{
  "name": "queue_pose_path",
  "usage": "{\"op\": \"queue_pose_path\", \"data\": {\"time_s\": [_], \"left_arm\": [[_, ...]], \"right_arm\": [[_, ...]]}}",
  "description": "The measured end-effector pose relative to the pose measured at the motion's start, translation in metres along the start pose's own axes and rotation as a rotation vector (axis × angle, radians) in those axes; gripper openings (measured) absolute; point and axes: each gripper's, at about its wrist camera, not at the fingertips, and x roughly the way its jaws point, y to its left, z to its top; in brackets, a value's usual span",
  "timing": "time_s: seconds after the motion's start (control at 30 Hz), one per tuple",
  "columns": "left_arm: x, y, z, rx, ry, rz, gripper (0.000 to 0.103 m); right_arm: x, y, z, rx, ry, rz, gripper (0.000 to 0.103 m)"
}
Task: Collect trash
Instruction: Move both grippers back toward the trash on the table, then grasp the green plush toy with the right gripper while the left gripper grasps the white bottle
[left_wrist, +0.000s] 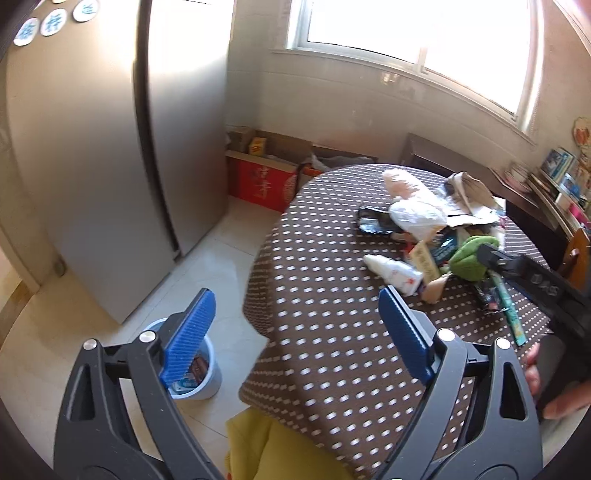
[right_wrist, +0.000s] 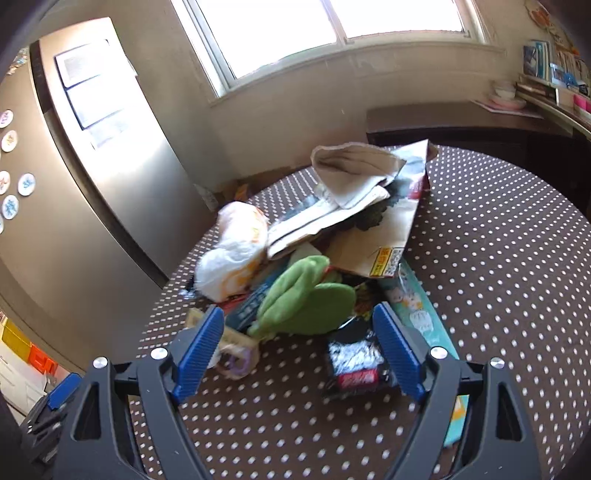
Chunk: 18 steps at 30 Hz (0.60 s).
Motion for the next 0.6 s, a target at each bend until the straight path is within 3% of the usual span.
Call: {"op": "queue_pose_path", "data": {"time_s": [0.13,0.2,0.3,0.37,0.6], "left_arm": [[0.009,-0.009,0.006,0.009,0.009,-0.032,0.091],[0.015,-0.015,0.010,0.017,0.017,-0.041,0.091],[0.025,-0.023,0.012,0.042,0.043,-0.087,0.091],[0.035,-0.030,0.014,0.063,0.063,-0.110,0.092],[0.068,-0.051,0.015,0.127,0.121,-0.131,0.092]], "right_arm": [[0.020,-0.005,0.010,0.022,0.044,-0.042,0.080],[0.028,-0.003,0.011,0.011,0.061,-0.047,0.045],[0.038,-0.002,0.015,0.022,0.093,0.021,0.020],[0.034,0.000,0.015,0.021,0.075,0.027,0.012],[-0.010,-0.006,0.021,0.051,-0.011,0.065,0.009]]}}
